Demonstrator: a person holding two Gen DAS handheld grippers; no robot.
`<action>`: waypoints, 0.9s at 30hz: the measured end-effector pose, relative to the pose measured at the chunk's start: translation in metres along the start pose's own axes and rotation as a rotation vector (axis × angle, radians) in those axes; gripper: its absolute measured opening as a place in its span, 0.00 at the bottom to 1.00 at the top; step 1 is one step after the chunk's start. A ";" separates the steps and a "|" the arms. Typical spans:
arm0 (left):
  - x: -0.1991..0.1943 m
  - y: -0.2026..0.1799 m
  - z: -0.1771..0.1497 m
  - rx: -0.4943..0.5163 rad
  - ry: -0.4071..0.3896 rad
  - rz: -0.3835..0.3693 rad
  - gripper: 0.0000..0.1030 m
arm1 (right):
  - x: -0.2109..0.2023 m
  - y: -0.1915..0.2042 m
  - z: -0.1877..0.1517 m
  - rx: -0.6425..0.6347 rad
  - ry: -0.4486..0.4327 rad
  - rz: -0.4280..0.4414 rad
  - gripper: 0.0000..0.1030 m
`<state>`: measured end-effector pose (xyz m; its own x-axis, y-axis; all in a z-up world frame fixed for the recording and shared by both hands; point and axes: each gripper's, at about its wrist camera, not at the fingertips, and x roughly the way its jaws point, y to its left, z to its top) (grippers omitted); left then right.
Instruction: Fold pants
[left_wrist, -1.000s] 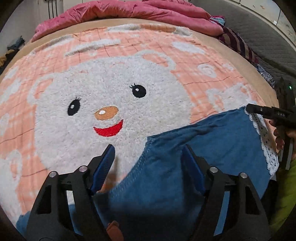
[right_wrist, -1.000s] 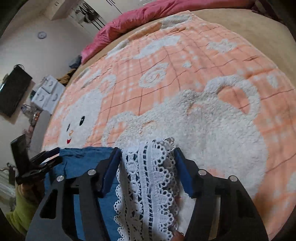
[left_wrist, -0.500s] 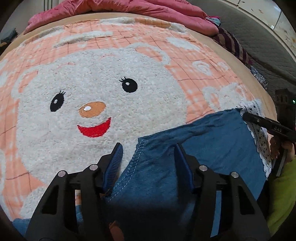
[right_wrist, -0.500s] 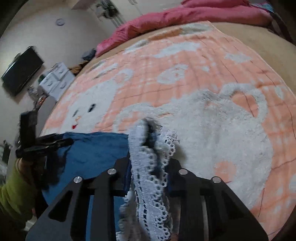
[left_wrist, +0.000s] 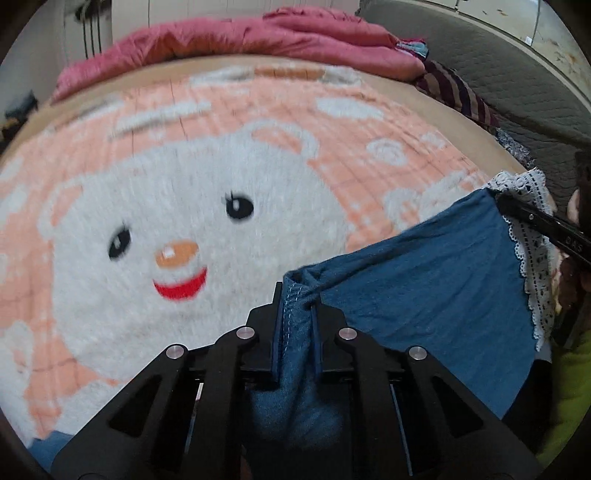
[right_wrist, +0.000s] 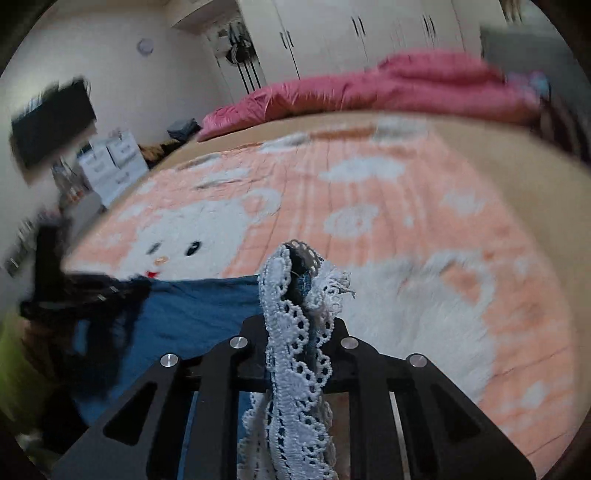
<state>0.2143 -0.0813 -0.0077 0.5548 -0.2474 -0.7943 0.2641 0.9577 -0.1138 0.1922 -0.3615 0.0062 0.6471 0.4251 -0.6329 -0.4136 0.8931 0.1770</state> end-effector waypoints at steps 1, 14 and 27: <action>0.002 -0.002 0.003 0.010 -0.008 0.018 0.05 | 0.003 0.002 0.002 -0.025 0.007 -0.027 0.14; 0.040 0.004 0.003 -0.003 0.012 0.121 0.21 | 0.061 -0.040 -0.010 0.018 0.188 -0.155 0.60; -0.075 0.026 -0.044 -0.131 -0.143 0.189 0.38 | -0.034 -0.035 -0.014 0.107 -0.092 -0.197 0.72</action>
<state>0.1452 -0.0318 0.0226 0.6926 -0.0720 -0.7177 0.0462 0.9974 -0.0555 0.1752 -0.4096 0.0108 0.7663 0.2487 -0.5924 -0.2067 0.9684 0.1393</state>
